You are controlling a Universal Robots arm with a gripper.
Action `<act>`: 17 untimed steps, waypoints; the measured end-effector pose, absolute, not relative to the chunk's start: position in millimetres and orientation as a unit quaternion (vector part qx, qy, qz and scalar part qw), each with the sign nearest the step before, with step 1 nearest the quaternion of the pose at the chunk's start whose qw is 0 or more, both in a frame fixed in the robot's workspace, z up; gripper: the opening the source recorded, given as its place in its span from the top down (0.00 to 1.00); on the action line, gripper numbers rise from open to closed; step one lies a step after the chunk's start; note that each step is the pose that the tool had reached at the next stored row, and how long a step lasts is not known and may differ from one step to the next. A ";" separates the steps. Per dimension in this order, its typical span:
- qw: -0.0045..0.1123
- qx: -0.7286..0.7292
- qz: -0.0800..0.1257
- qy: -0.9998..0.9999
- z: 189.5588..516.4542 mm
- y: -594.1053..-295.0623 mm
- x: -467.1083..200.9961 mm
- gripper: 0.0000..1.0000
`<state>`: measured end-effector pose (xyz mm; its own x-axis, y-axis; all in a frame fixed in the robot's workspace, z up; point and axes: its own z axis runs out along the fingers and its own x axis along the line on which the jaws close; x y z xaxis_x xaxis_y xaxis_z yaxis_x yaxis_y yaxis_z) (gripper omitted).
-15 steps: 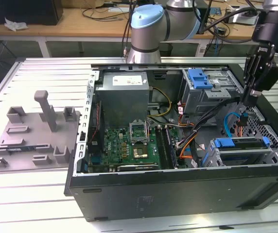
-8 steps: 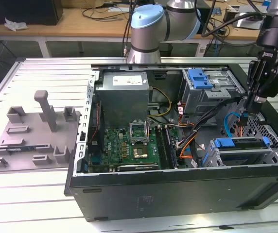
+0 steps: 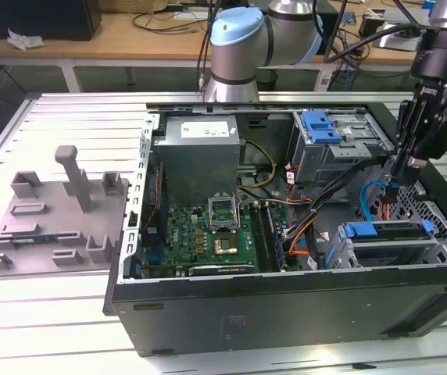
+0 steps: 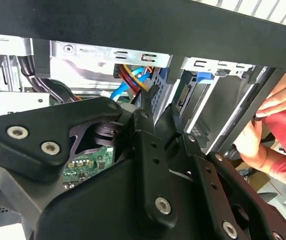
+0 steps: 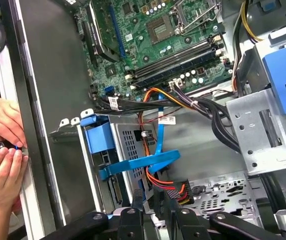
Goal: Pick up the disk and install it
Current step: 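Insert the first disk wire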
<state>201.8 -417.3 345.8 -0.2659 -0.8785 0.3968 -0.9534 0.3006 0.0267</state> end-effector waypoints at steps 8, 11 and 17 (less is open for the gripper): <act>0.171 0.581 0.109 -0.788 343.3 -410.1 202.0 0.69; 0.171 0.581 0.109 -0.788 343.7 -407.5 202.1 0.69; 0.171 0.581 0.109 -0.788 343.5 -406.0 202.1 0.69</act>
<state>202.1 -406.0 343.5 -0.2659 -0.8785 0.3969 -0.9534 0.3006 0.0266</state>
